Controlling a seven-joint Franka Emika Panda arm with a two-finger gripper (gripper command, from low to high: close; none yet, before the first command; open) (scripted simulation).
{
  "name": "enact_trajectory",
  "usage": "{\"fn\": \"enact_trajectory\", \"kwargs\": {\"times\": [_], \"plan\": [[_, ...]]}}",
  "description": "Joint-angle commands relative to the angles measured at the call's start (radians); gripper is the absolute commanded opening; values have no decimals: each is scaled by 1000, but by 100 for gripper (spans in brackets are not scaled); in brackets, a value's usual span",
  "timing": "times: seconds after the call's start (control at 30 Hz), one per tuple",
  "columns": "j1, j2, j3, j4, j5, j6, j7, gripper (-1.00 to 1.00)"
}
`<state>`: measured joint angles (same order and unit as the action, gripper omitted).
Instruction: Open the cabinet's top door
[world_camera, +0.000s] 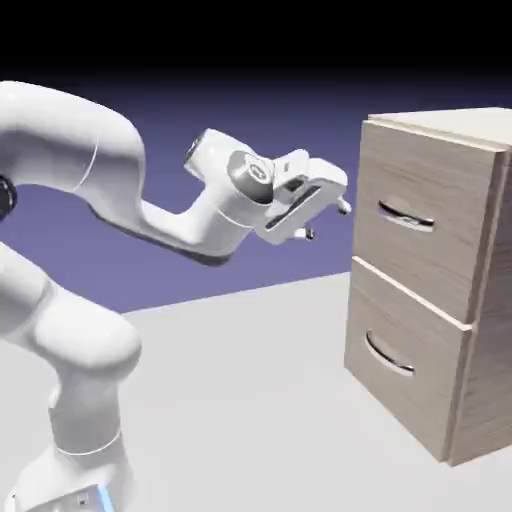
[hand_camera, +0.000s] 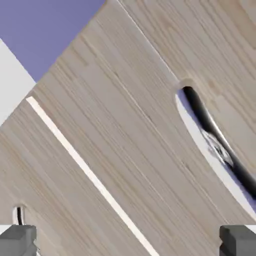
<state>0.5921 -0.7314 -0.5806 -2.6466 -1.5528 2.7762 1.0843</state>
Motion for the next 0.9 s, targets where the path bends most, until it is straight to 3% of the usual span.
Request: {"fn": "enact_trajectory", "kwargs": {"times": [0.0,0.87], "plan": [[16,-5,-16,5,-44,-7,10,0],[439,-122,-439,124,-1174,-197,260,0]]}}
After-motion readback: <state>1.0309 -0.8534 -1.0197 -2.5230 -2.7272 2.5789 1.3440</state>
